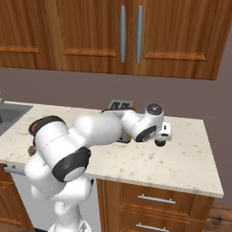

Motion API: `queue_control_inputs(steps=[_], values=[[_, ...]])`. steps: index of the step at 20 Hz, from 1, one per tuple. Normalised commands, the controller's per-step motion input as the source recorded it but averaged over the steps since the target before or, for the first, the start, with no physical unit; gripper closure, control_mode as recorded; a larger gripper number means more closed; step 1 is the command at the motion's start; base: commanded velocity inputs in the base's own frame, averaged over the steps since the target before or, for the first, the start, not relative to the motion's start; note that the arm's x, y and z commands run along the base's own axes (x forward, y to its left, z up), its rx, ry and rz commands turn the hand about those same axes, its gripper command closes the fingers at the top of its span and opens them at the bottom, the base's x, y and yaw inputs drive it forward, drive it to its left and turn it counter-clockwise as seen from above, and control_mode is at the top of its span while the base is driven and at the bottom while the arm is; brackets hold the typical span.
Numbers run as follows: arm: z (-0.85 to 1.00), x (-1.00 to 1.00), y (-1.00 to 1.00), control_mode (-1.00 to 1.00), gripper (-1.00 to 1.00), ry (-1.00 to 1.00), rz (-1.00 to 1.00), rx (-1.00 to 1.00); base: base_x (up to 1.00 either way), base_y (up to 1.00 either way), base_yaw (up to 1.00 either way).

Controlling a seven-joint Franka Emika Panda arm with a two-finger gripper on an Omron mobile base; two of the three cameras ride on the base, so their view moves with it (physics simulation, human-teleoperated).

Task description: Pick the avocado and bread from the counter and place them on the plate. Then pick the jam from the cabinet and place it next to the plate. Lastly close the cabinet door.

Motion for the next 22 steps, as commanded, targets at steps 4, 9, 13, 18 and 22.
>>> queue_control_inputs(steps=[4,9,13,18,22], values=[[-0.09,0.25,-0.20,-1.00,-1.00,0.00,0.00,0.00,0.00,0.00,0.00],[-0.14,0.18,-0.23,-1.00,-1.00,0.00,0.00,0.00,0.00,0.00,0.00],[-0.27,0.21,-0.21,-1.00,-1.00,0.00,0.00,0.00,0.00,0.00,0.00],[-0.26,0.26,-0.18,-1.00,-1.00,0.00,0.00,0.00,0.00,0.00,0.00],[-0.14,0.28,-0.15,-1.00,-1.00,0.00,0.00,0.00,0.00,0.00,0.00]])
